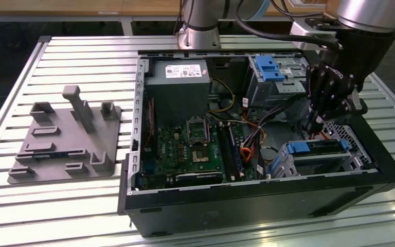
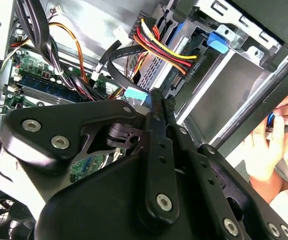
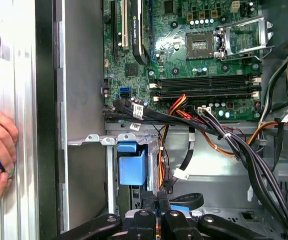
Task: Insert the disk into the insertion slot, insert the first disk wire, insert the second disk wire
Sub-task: 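Insert the second disk wire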
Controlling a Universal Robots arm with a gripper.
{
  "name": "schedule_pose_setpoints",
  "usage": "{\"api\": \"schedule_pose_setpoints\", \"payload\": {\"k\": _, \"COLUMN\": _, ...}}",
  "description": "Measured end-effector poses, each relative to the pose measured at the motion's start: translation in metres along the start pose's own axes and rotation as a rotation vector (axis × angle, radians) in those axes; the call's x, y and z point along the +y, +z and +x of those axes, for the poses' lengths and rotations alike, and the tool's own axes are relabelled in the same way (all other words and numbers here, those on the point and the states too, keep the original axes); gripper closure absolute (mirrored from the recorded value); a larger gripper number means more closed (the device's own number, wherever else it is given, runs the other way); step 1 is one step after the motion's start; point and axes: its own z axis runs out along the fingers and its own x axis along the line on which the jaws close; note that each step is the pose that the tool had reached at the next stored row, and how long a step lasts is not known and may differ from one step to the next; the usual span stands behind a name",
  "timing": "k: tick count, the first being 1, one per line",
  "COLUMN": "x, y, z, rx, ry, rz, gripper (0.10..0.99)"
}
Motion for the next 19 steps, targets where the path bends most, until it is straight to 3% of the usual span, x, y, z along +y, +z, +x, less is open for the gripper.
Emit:
{"api": "schedule_pose_setpoints", "payload": {"k": 2, "x": -0.0009, "y": 0.0, "z": 0.0001, "rx": 0.0001, "ry": 0.0, "rz": -0.001, "gripper": 0.945}}
{"api": "schedule_pose_setpoints", "payload": {"k": 6, "x": -0.0127, "y": 0.0001, "z": 0.0014, "rx": 0.0004, "ry": -0.001, "rz": -0.008, "gripper": 0.945}}
{"api": "schedule_pose_setpoints", "payload": {"k": 9, "x": -0.0138, "y": 0.0012, "z": 0.0073, "rx": -0.0033, "ry": -0.002, "rz": -0.008, "gripper": 0.945}}
{"api": "schedule_pose_setpoints", "payload": {"k": 19, "x": -0.0145, "y": 0.0044, "z": 0.0237, "rx": -0.0431, "ry": -0.002, "rz": -0.009, "gripper": 0.945}}
